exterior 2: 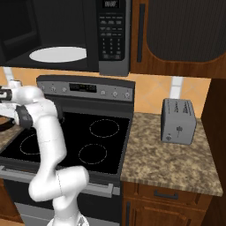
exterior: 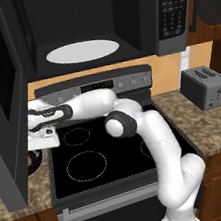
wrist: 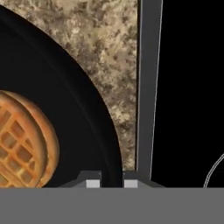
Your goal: Open the microwave, place the bowl with waffle inside the microwave, then close the microwave door and turn it on.
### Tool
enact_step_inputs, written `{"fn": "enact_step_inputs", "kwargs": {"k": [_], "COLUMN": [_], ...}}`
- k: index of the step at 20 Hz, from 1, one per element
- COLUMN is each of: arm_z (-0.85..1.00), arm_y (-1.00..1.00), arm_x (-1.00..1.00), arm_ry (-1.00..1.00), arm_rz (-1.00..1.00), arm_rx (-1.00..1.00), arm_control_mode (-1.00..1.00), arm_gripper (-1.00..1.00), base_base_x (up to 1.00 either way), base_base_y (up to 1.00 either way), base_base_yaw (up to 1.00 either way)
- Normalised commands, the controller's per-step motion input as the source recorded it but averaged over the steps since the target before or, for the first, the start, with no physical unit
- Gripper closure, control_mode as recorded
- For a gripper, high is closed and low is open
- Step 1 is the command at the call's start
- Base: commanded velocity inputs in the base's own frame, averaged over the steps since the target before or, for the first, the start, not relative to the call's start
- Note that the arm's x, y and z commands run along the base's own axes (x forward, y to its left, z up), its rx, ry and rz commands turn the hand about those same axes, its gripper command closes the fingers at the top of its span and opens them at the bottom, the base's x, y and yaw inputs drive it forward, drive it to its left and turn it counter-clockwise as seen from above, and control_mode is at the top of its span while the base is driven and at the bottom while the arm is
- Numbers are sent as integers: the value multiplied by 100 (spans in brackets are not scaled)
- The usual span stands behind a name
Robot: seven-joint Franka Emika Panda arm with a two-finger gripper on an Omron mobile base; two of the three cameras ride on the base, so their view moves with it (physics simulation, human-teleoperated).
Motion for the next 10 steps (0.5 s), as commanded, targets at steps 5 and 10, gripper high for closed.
{"fn": "enact_step_inputs", "kwargs": {"k": [5,10], "arm_z": [0,27], "arm_y": [-100,-100], "arm_x": [-34,-61], "arm_ry": [-34,-30], "arm_rz": [-3,-1], "arm_rx": [35,21], "arm_control_mode": [-100,-100], "arm_gripper": [100,100], "base_base_x": [0,0], "base_base_y": [0,0], "base_base_yaw": [0,0]}}
